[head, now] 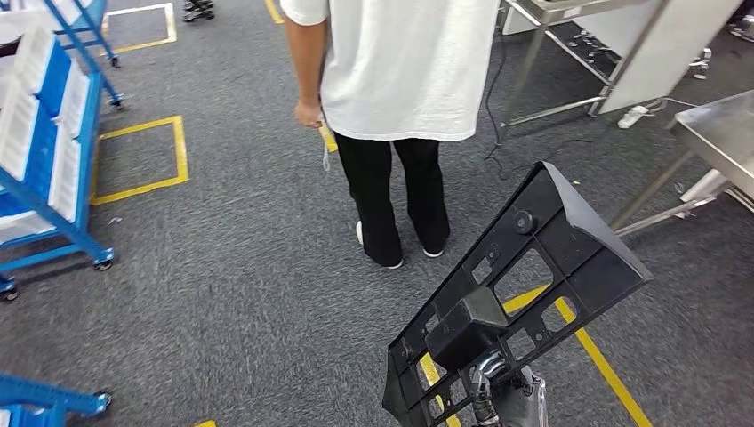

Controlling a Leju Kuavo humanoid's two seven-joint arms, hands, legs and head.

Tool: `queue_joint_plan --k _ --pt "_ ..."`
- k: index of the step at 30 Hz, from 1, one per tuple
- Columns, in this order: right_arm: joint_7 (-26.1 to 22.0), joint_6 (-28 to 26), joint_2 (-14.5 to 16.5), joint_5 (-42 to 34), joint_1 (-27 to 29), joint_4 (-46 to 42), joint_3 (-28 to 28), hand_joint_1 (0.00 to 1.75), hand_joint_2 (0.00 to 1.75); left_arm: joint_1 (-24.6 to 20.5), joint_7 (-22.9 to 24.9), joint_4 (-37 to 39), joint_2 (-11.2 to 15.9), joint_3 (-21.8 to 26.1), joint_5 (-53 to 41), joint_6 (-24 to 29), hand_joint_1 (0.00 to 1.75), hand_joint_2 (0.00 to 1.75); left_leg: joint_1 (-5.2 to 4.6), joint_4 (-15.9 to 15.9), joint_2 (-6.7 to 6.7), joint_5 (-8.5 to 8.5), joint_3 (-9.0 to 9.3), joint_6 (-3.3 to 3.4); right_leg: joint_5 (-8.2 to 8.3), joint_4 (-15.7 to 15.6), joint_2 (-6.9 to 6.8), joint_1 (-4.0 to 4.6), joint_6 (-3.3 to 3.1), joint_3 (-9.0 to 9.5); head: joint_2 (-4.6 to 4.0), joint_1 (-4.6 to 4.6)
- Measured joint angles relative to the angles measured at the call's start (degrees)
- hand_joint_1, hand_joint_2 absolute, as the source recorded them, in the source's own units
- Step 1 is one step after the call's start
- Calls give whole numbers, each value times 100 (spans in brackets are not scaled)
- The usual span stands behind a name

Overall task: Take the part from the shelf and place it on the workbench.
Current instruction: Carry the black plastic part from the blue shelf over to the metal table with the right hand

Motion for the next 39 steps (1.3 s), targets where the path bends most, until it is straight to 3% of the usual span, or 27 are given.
queue_joint_plan --k 4,5,8,9,10,11,13,14,15,17,19,21,23,24,25,26,28,30,31,32,33,34,36,38,39 --pt "1 -3 2 10 -1 -1 -2 175 175 -18 -3 0 2 2 11 -26 0 0 -18 -79 -16 -26 17 27 25 28 122 13 80 -61 1 0" --pt "1 -4 2 17 1 -2 -2 175 175 -27 -6 0 -1 2 18 -49 0 0 -22 -129 88 0 23 81 -73 187 10 12 138 -157 0 1" --pt "3 -8 1 26 8 -2 -4 175 175 -13 -9 0 -3 3 32 -101 0 0 -42 -206 546 64 21 227 -655 1358 -486 -4 276 -721 0 8" --pt "3 -9 1 24 10 -2 -5 175 175 -8 -9 0 -3 4 32 -102 0 0 -50 -203 649 57 20 229 -675 1522 -513 -12 284 -787 0 8" --pt "4 -9 0 24 13 -2 -5 175 175 -11 -9 0 -4 4 32 -102 0 0 -54 -201 723 48 28 224 -544 1358 -535 -14 279 -690 1 8" --pt "4 -9 0 24 15 -2 -6 175 175 -16 -9 0 -5 4 32 -102 0 0 -56 -200 793 35 44 215 -349 999 -606 -8 260 -487 1 8" --pt "5 -9 1 24 7 -2 -6 175 175 -22 -9 0 -9 4 32 -102 0 0 -72 -197 907 3 80 177 -92 248 -880 49 190 -83 0 8" --pt "5 -9 1 24 3 -3 -6 175 175 -27 -9 0 -9 4 32 -102 0 0 -80 -194 957 -10 95 153 -43 32 -973 84 157 25 0 7" --pt "5 -9 1 24 2 -4 -7 175 175 -33 -9 0 -9 4 32 -102 0 0 -87 -197 1007 -20 108 127 -53 -39 -1002 112 130 46 -1 7" --pt "5 -9 2 24 12 -8 -8 175 175 -55 -10 0 -9 4 32 -103 0 0 -89 -210 1094 -43 145 71 -21 -73 -855 102 85 41 0 6" --pt "6 -9 5 26 13 -13 -9 175 175 -65 -13 0 -8 4 32 -118 0 0 -76 -61 914 -183 111 12 24 -140 -722 53 19 68 1 4" --pt "11 -9 12 35 -3 -15 -10 175 175 -57 -14 0 -6 4 32 -148 0 0 -56 533 587 -528 -157 -25 52 -168 -592 28 -32 70 1 3" --pt "20 -13 15 41 -13 -14 -10 175 175 -43 -14 0 -4 4 31 -176 0 0 -48 1236 465 -795 -506 -47 57 -160 -432 30 -50 57 0 3" --pt "27 -16 15 41 -12 -14 -10 175 175 -36 -14 0 -4 4 30 -187 0 0 -47 1374 453 -775 -587 -52 56 -150 -344 30 -50 58 0 2" --pt "34 -23 15 41 -11 -13 -10 175 175 -32 -16 0 -4 4 29 -197 0 0 -45 1283 443 -635 -564 -51 52 -135 -255 29 -44 60 0 2" --pt "43 -32 15 41 -12 -13 -10 175 175 -31 -21 0 -4 4 28 -204 0 0 -41 981 407 -407 -446 -44 44 -113 -167 25 -32 62 0 2" --pt "55 -67 15 41 -17 -13 -10 175 175 -29 -35 0 -1 4 18 -210 0 0 -22 243 147 -44 -155 -11 15 -46 -19 23 11 38 0 3" --pt "72 -99 15 40 -23 -14 -10 175 175 -32 -53 0 2 4 -3 -207 0 0 -19 -93 -86 29 -24 23 9 2 108 7 79 -24 1 3" --pt "82 -109 15 40 -24 -15 -10 175 175 -34 -60 0 4 4 -13 -205 0 0 -28 -117 -103 16 -15 42 21 8 176 -3 118 -54 1 2" --pt "89 -119 15 40 -20 -16 -10 175 175 -37 -66 0 4 4 -19 -203 0 0 -26 -132 -35 26 -11 73 35 1 238 -16 157 -75 1 2" --pt "93 -131 14 40 -12 -17 -10 175 175 -41 -70 0 4 5 -23 -199 0 0 -22 -165 40 44 -1 110 19 26 193 -13 188 -98 1 3" --pt "98 -148 13 40 -7 -22 -10 175 175 -42 -75 0 3 5 -25 -196 0 0 -11 -199 116 64 12 149 -40 112 73 -5 218 -143 1 10" --pt "107 -185 9 40 -19 -31 -10 175 175 -38 -81 0 0 7 -30 -192 0 0 -9 -238 284 83 31 207 -335 606 -300 5 267 -380 0 22" --pt "119 -214 3 30 -36 -35 -10 175 175 -25 -80 0 1 7 -37 -188 0 0 -21 -237 460 66 34 225 -628 1274 -472 -16 308 -713 0 25" --pt "127 -225 1 25 -36 -35 -10 175 175 -24 -80 0 2 7 -40 -186 0 0 -23 -234 547 54 39 223 -655 1450 -500 -27 320 -802 1 25"
